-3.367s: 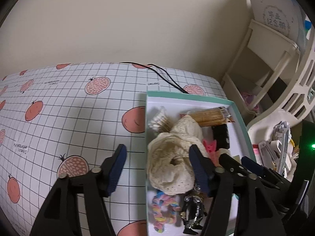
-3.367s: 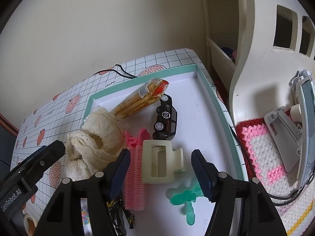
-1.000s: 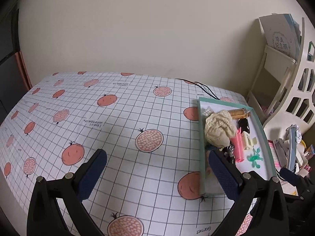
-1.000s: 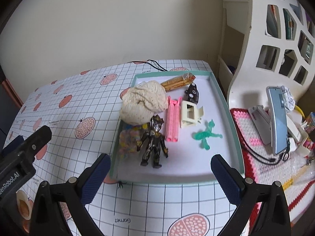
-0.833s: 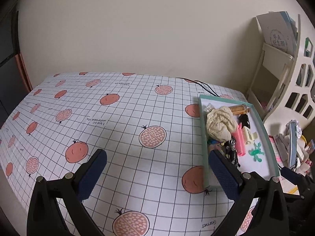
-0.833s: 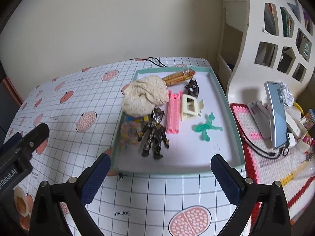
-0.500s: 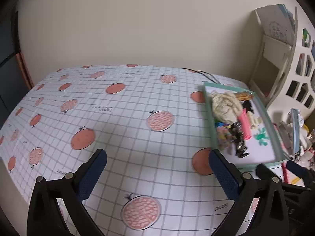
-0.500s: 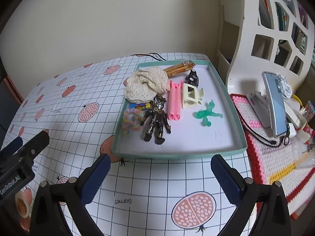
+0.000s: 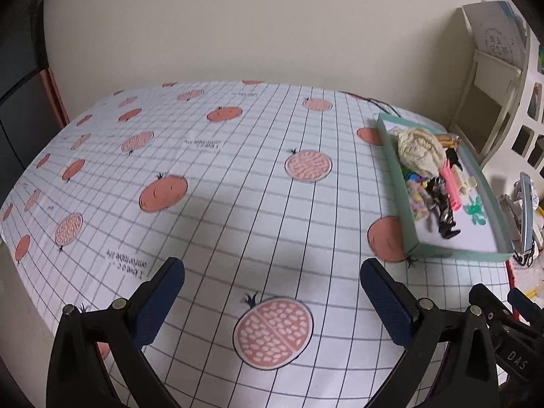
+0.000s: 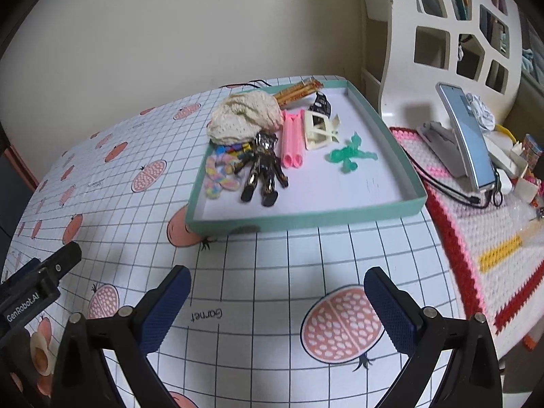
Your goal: Organize objects
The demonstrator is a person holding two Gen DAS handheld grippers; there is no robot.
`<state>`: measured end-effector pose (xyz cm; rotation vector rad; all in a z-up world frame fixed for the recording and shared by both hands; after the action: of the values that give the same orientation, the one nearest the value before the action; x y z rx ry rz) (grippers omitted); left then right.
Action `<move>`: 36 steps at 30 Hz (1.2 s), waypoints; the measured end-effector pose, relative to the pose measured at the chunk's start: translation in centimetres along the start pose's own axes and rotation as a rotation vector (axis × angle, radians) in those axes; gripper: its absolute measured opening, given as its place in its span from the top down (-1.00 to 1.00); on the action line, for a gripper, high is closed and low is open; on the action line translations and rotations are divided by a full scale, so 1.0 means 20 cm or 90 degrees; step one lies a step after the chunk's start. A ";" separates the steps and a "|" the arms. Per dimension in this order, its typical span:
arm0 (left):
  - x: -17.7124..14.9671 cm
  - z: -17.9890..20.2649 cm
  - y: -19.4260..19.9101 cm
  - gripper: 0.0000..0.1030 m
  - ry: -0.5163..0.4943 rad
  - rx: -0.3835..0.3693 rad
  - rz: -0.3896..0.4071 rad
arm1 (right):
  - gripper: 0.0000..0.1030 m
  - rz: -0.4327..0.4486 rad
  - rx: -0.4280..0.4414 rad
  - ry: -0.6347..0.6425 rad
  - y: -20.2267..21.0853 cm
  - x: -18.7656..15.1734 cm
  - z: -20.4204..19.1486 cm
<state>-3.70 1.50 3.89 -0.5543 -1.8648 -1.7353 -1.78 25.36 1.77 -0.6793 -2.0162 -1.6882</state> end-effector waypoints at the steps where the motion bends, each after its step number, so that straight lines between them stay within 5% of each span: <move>1: -0.02 0.00 -0.01 -1.00 0.001 -0.004 -0.005 | -1.00 -0.002 -0.001 0.001 -0.01 -0.01 0.00; 15: -0.20 0.01 -0.12 -1.00 -0.012 0.005 -0.050 | -1.00 -0.022 -0.042 0.018 -0.11 -0.15 0.02; 36: -0.25 0.00 -0.19 -1.00 -0.024 0.010 -0.065 | -1.00 -0.022 -0.065 0.024 -0.15 -0.18 0.05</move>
<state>-2.14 1.49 -2.30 -0.4968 -1.9609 -1.7854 -0.83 25.64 -2.85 -0.6446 -1.9374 -1.8212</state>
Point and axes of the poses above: each gripper's, at about its wrist camera, not at the fingertips, and y roughly against the way its jaws point, z to its right, x to its top, the point moved 3 cm from there along -y, roughly the way its jaws point, and after that the axes turned 5 degrees about x, right-handed, at the moved point
